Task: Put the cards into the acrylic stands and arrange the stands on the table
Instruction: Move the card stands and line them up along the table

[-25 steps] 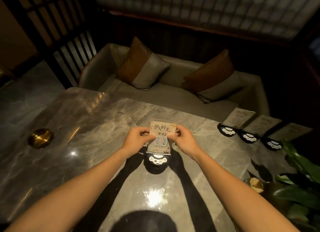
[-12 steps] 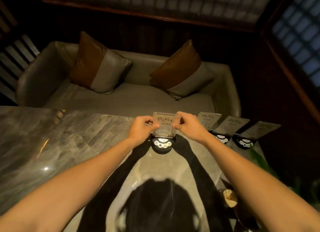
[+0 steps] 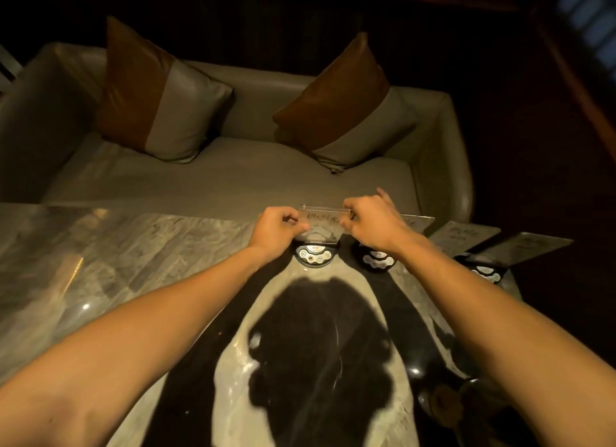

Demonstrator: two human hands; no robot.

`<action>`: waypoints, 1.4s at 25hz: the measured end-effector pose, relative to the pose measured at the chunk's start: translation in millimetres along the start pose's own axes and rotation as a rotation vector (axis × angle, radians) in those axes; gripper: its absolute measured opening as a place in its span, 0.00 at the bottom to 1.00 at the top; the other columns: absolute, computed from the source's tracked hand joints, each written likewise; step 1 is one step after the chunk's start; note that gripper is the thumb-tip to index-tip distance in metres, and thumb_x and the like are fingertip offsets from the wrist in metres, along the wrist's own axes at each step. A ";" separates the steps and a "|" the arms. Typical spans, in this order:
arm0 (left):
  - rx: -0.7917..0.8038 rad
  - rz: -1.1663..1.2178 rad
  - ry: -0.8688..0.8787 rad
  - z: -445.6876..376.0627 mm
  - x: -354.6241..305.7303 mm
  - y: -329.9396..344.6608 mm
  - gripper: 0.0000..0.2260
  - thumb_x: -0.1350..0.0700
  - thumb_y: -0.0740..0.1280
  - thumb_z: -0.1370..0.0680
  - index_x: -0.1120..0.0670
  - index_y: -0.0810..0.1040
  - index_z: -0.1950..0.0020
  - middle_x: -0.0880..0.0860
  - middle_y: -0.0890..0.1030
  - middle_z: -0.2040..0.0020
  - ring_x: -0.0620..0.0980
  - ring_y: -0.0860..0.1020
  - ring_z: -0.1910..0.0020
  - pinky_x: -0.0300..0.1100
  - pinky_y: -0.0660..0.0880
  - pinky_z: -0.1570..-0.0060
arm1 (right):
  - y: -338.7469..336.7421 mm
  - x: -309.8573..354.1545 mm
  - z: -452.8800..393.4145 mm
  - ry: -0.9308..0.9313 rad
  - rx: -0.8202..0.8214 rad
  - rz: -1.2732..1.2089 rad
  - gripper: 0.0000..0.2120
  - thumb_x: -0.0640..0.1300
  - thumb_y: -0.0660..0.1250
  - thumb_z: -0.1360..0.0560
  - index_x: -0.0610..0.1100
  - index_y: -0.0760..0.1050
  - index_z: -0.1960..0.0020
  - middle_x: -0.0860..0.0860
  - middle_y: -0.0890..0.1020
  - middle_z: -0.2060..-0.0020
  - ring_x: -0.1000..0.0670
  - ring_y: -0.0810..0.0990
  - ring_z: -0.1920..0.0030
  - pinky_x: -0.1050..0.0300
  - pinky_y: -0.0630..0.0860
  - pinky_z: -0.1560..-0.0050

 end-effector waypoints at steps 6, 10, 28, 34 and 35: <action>0.041 -0.018 0.005 -16.1 2.1 16.5 0.10 0.57 0.77 0.27 0.52 0.80 0.65 0.47 0.80 0.65 0.43 0.76 0.64 0.40 0.72 0.57 | 0.2 -15.2 -6.0 0.002 -0.004 0.054 0.04 0.45 0.64 0.21 0.47 0.78 0.52 0.51 0.84 0.61 0.46 0.82 0.44 0.36 0.47 0.22; 0.061 -0.036 -0.005 -21.8 0.3 22.7 0.12 0.58 0.77 0.27 0.48 0.78 0.66 0.43 0.82 0.63 0.41 0.78 0.61 0.37 0.73 0.56 | 0.1 -20.7 -6.7 0.056 0.007 0.039 0.07 0.46 0.64 0.20 0.47 0.80 0.45 0.51 0.86 0.56 0.46 0.82 0.42 0.34 0.44 0.22; 0.260 -0.414 0.426 0.5 -148.2 48.6 0.27 0.43 0.75 0.27 0.50 0.77 0.31 0.50 0.79 0.32 0.48 0.75 0.33 0.48 0.72 0.32 | -71.0 -111.2 78.5 0.160 -0.215 -0.107 0.24 0.57 0.67 0.22 0.45 0.75 0.31 0.46 0.80 0.35 0.45 0.78 0.35 0.42 0.71 0.31; 0.394 -0.332 0.481 14.7 -217.4 136.3 0.24 0.46 0.76 0.27 0.53 0.79 0.33 0.52 0.82 0.36 0.48 0.79 0.37 0.41 0.74 0.37 | -93.1 -197.0 136.3 0.346 -0.308 -0.142 0.20 0.45 0.66 0.20 0.45 0.71 0.28 0.45 0.75 0.33 0.45 0.76 0.34 0.55 0.71 0.37; 0.423 -0.338 0.482 17.2 -226.3 154.3 0.24 0.47 0.76 0.27 0.54 0.79 0.33 0.53 0.82 0.37 0.49 0.79 0.38 0.40 0.74 0.39 | -92.3 -213.1 147.4 0.396 -0.298 -0.164 0.21 0.44 0.66 0.20 0.45 0.70 0.28 0.45 0.74 0.32 0.45 0.75 0.34 0.55 0.71 0.37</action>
Point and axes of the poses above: each hand's wrist, its own z-axis away from the middle knuckle, its own y-axis out of the palm, x = y × z, the point moved 4 cm from there along -z, towards the middle knuckle
